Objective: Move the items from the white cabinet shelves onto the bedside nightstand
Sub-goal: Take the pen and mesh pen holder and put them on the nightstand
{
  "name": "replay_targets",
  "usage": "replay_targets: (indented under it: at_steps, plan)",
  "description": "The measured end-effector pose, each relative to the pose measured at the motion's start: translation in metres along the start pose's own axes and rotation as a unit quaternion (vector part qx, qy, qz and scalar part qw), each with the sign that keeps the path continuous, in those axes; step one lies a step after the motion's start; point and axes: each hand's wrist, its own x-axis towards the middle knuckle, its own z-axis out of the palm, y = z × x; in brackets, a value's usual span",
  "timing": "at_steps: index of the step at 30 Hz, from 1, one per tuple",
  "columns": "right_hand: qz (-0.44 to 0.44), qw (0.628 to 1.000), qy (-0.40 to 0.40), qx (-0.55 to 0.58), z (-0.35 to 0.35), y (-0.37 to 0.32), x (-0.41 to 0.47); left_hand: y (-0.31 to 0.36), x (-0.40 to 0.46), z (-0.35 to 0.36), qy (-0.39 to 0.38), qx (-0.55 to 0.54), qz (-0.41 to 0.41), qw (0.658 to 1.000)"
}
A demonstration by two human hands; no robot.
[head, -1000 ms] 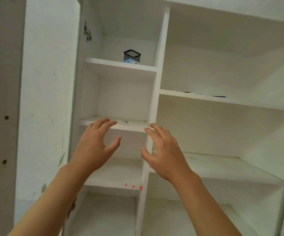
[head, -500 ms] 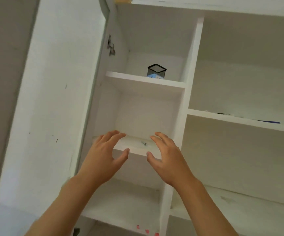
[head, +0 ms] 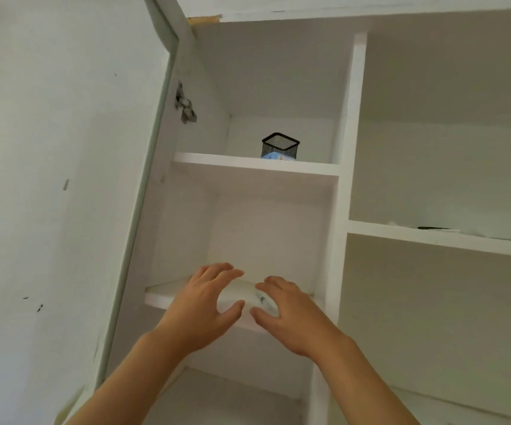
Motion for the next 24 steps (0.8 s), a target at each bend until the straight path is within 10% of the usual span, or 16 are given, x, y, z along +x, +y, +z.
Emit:
replay_targets:
  at_steps: [9,24]
  plan:
    - [0.064,0.995,-0.071,0.013,0.01,0.003,0.032,-0.037,0.056,0.027,-0.048,0.047,0.007,0.998]
    - [0.049,0.996,0.071,0.034,0.025,0.012,0.037,-0.054,0.056,0.038,-0.012,-0.012,0.047,0.999]
